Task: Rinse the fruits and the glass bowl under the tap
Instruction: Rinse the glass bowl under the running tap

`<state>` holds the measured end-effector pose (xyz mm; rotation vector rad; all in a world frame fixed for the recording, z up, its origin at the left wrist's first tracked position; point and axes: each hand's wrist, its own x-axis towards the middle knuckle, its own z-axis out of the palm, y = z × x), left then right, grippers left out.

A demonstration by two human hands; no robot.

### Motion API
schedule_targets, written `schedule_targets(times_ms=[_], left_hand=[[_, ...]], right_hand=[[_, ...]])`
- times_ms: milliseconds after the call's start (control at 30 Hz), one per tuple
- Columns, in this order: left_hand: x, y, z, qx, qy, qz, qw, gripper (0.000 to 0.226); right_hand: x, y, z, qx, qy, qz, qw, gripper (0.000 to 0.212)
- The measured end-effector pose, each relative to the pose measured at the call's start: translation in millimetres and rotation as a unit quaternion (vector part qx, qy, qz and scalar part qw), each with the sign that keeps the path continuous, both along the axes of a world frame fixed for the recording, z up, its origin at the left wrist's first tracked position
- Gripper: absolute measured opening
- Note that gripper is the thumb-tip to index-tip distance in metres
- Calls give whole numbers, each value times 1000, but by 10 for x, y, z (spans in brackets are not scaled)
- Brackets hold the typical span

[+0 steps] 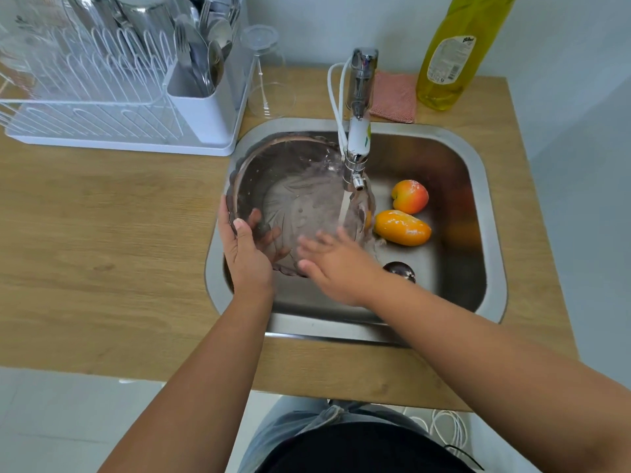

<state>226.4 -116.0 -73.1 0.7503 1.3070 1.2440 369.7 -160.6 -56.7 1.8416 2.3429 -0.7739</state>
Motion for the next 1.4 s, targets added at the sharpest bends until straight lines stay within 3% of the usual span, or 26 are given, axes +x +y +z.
schedule_targets(times_ms=[67, 167, 300, 467, 633, 700, 800, 867, 967, 1033, 1133, 1233, 1400], left_hand=[[9, 24, -65, -5, -13, -15, 1000, 37], [8, 55, -105, -18, -29, -45, 998, 41], [1, 37, -97, -50, -86, -68, 993, 39], [-26, 45, -34, -64, -79, -58, 993, 37], [-13, 42, 13, -74, -48, -20, 996, 39], [-16, 34, 22, -67, -30, 3, 997, 37], [-35, -8, 42, -47, 25, 29, 998, 35], [-60, -30, 64, -15, 80, 33, 996, 36], [-123, -26, 46, 36, 124, 32, 991, 38], [-152, -21, 50, 65, 139, 35, 988, 40], [-160, -40, 110, 88, 148, 43, 984, 42], [-179, -62, 146, 111, 171, 38, 978, 42], [-211, -78, 284, 190, 240, -7, 952, 48]], right_hand=[[-182, 61, 43, -49, 75, 8, 996, 54], [-234, 379, 39, -78, 86, -1, 993, 54], [-62, 782, 26, -36, 25, -25, 999, 54], [238, 736, -2, 28, -127, -109, 985, 66], [173, 318, 160, -77, -212, -127, 966, 68], [90, 156, 144, -80, -171, -93, 978, 59], [32, 2, 123, -55, 2, -89, 995, 37], [57, -37, 73, -13, 102, -134, 986, 23], [159, -40, -62, 47, 151, -250, 955, 10], [203, -8, -162, 52, 165, -350, 921, 20], [189, 107, -308, -37, 250, -477, 842, 26], [76, 186, -397, -174, 416, -523, 723, 45], [-96, 240, -408, -181, 486, -533, 668, 61]])
